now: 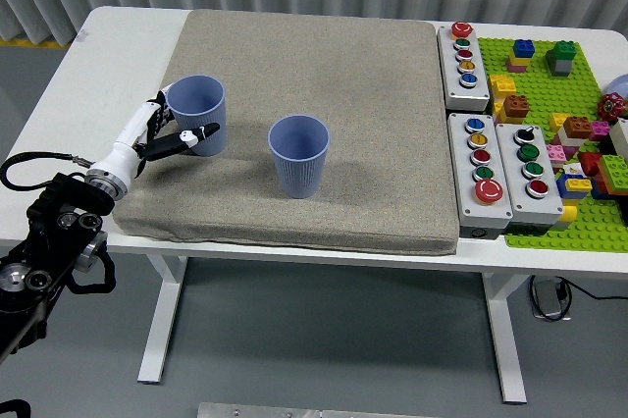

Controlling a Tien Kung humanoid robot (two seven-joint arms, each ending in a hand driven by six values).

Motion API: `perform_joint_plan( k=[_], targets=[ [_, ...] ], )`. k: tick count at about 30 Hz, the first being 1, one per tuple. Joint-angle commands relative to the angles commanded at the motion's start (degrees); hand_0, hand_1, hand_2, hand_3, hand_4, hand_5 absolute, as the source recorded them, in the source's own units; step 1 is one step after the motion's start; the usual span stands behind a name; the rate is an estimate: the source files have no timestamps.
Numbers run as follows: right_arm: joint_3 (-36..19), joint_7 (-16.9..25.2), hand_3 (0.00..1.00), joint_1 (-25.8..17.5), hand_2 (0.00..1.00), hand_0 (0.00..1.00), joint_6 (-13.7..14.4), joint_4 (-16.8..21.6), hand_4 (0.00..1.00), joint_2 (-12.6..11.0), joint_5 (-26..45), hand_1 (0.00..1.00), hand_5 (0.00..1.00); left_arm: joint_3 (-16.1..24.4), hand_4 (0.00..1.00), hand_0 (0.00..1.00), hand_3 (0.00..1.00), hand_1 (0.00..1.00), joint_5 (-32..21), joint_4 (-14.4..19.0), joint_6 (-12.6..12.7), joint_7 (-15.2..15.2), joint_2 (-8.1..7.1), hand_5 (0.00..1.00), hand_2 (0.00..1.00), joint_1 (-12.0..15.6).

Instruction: Pick cup pour cup place

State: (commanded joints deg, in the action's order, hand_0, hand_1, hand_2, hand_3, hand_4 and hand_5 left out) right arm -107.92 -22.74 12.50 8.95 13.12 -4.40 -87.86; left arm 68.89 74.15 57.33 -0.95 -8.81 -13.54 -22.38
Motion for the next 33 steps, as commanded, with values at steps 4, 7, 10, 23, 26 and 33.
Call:
perform_joint_plan(
  k=[4,7,10,23,26,33],
  targets=[
    [-0.14,-0.07,0.610,0.06,0.608,0.695,0.00,0.03,0.002,0.03,-0.22,0.667,0.330,-0.20,0.998,0.944,0.998,0.936,-0.32,-0.50,-0.01,-0.08,0.01,0.431,0.998,-0.51],
    [-0.14,-0.08,0.610,0.06,0.608,0.695,0.00,0.03,0.002,0.05,-0.27,0.667,0.330,-0.45,0.998,0.944,0.998,0.936,-0.71,-0.95,0.00,-0.08,-0.22,0.431,0.998,-0.77],
    [-0.09,-0.07,0.610,0.01,0.608,0.695,-0.01,0.04,0.002,0.02,-0.23,0.668,0.329,-0.81,0.993,0.941,0.998,0.933,-0.88,-1.20,0.01,-0.07,-0.42,0.430,0.998,-0.99],
    [-0.52,-0.21,0.610,-0.18,0.608,0.695,-0.24,0.11,0.002,0.08,-1.05,0.668,0.328,-1.56,0.987,0.939,0.998,0.928,-0.73,-1.00,0.03,-0.02,-0.14,0.430,0.998,-1.37],
    [-0.54,-0.18,0.610,-0.05,0.608,0.695,-0.29,0.10,0.002,0.08,-1.09,0.668,0.328,-1.55,0.987,0.939,0.998,0.928,-0.62,-1.39,-0.10,0.02,-0.02,0.430,0.998,-1.76],
    [-0.52,-0.20,0.610,0.15,0.609,0.695,-0.24,0.11,0.002,0.07,-0.93,0.668,0.329,-2.03,0.986,0.935,0.998,0.923,-0.68,-1.75,-0.21,0.04,-0.09,0.430,0.998,-2.50]
  ],
)
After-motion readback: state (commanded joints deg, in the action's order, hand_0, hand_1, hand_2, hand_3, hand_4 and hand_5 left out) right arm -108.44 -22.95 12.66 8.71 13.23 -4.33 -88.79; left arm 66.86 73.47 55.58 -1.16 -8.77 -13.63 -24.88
